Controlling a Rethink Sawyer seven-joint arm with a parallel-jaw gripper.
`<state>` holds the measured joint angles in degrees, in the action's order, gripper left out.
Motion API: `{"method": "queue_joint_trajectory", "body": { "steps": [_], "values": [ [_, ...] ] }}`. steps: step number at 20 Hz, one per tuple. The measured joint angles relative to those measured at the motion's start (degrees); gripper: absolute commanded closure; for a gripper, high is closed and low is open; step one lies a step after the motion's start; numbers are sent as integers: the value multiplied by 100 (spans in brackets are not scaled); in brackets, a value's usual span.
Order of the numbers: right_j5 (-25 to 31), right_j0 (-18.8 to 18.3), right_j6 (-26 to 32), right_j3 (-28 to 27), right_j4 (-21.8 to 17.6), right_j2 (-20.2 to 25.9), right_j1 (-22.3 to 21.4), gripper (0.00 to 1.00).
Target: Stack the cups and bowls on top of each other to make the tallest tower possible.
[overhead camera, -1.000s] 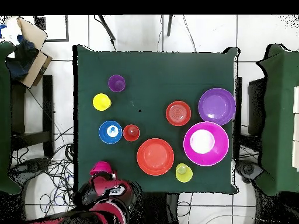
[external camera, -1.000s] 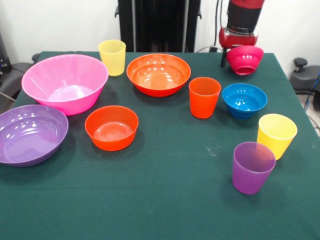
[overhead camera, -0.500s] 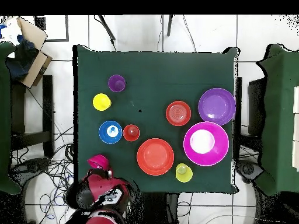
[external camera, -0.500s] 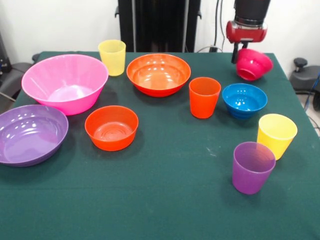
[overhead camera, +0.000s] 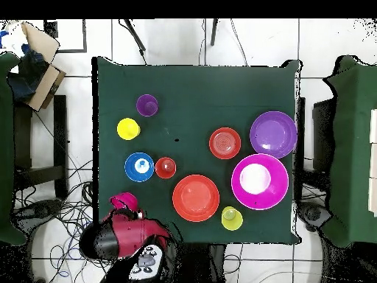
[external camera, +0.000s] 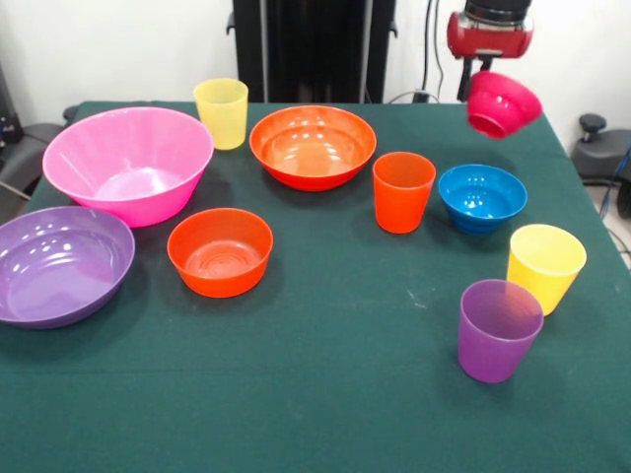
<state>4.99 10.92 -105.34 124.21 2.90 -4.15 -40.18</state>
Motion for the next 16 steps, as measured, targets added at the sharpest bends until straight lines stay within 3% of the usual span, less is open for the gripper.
{"method": "queue_joint_trajectory", "body": {
  "steps": [5,16],
  "values": [
    [686,-303,0,-135,-44,57,-405,100],
    [1799,-1457,0,-840,-570,371,-922,100]
  ]
}}
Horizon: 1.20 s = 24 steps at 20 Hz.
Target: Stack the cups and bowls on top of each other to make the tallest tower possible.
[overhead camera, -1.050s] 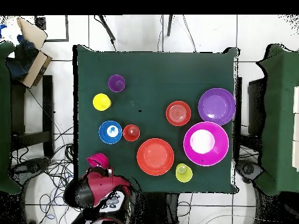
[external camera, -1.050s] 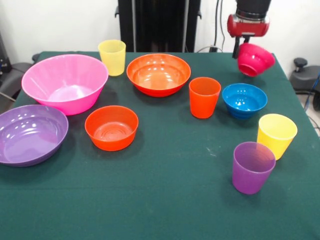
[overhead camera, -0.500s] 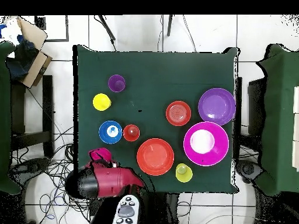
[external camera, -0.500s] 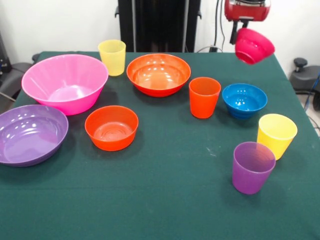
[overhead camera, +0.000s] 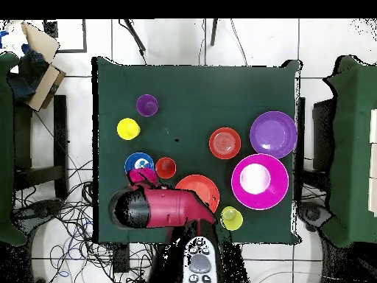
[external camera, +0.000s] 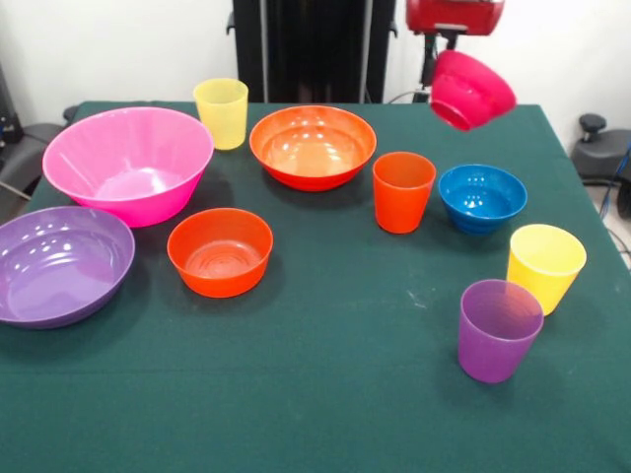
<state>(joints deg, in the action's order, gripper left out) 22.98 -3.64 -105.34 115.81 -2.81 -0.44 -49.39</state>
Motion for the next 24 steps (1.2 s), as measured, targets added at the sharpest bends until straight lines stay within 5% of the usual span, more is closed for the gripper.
{"method": "queue_joint_trajectory", "body": {
  "steps": [9,24],
  "values": [
    [524,-940,0,-522,-441,440,-244,100],
    [553,-2378,1,-867,-1462,1322,-127,100]
  ]
}}
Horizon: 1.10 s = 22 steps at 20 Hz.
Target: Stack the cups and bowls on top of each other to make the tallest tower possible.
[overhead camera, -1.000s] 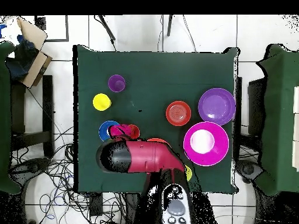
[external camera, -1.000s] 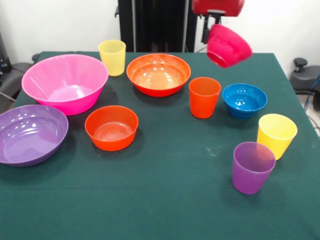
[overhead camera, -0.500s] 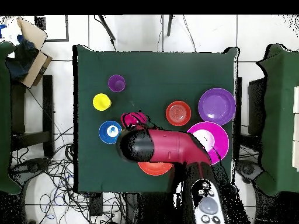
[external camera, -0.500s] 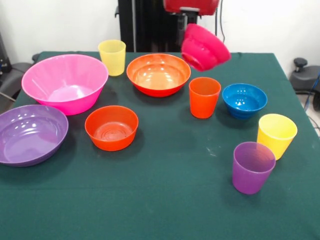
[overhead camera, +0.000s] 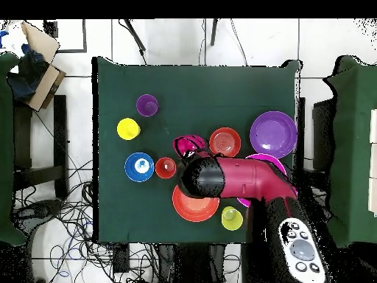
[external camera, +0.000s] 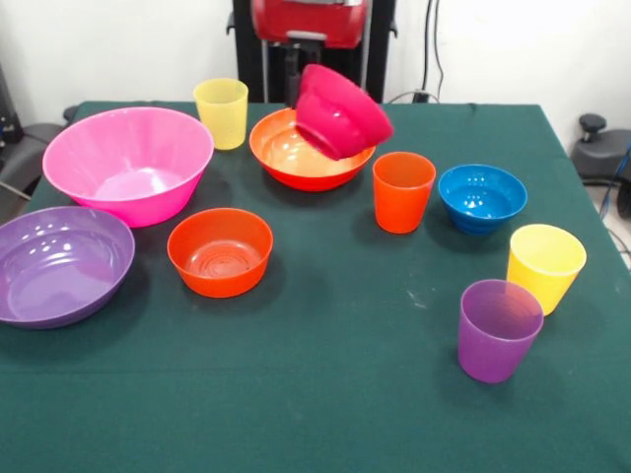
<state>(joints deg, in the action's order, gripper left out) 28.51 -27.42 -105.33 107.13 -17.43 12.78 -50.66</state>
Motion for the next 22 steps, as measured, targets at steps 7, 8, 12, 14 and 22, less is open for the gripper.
{"method": "queue_joint_trajectory", "body": {
  "steps": [7,8,12,14,22],
  "values": [
    [-5,-410,0,7,-600,214,150,100],
    [-12,-455,0,11,-709,236,194,100],
    [-77,-529,0,30,-959,271,333,100],
    [-194,-561,0,103,-1148,277,438,100],
    [-641,-467,0,426,-1488,255,541,100]
  ]
}}
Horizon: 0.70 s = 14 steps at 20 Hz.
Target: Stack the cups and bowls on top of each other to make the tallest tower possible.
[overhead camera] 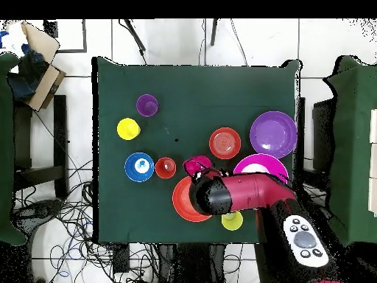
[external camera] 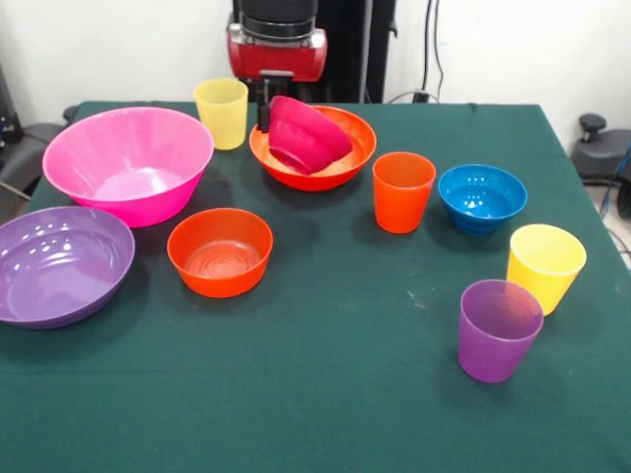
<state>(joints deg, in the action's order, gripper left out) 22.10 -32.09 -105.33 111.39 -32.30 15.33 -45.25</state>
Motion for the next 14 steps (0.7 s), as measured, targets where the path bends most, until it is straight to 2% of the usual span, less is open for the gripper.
{"method": "queue_joint_trajectory", "body": {
  "steps": [14],
  "values": [
    [-813,467,0,473,-108,-301,31,100]
  ]
}}
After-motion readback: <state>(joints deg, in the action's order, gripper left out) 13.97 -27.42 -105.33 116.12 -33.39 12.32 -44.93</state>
